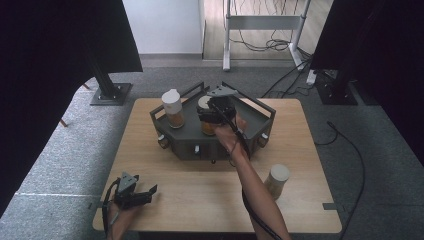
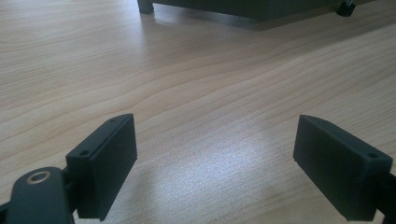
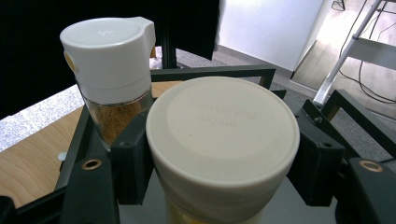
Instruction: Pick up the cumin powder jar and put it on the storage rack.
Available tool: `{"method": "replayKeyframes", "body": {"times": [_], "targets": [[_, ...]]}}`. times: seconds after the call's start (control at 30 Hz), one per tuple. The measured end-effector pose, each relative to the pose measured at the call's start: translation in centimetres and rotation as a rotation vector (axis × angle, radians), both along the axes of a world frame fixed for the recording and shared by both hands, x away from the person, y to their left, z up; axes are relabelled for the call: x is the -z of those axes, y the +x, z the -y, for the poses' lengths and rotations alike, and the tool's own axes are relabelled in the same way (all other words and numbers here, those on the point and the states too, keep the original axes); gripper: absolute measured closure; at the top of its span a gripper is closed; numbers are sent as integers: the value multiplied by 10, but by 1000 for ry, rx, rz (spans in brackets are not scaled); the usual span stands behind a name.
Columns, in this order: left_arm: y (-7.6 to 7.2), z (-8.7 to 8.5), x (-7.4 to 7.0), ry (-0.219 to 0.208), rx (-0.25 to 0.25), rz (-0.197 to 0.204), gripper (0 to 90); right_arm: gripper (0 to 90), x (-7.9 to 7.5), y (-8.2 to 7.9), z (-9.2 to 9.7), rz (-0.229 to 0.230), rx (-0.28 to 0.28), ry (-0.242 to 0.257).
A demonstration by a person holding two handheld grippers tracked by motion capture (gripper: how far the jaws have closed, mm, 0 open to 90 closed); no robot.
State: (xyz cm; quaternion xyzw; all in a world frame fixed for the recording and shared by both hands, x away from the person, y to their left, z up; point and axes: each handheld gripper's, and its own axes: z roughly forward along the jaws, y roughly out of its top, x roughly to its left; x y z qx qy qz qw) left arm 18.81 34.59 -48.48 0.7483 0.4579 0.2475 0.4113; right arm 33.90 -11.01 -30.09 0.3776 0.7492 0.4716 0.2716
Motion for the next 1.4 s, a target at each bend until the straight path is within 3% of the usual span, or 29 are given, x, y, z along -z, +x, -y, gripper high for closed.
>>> {"method": "replayKeyframes", "body": {"times": [0.43,0.7,0.87,1.4], "targets": [[-2,0,0,3,-2,2,131,320,0,2,4,-21,11,28],[-2,1,0,10,0,3,131,181,1,3,7,-12,-5,35],[-3,2,0,14,0,3,131,150,0,2,15,-9,-9,62],[-2,4,-1,26,1,1,131,156,-6,-19,20,4,-27,18]]}}
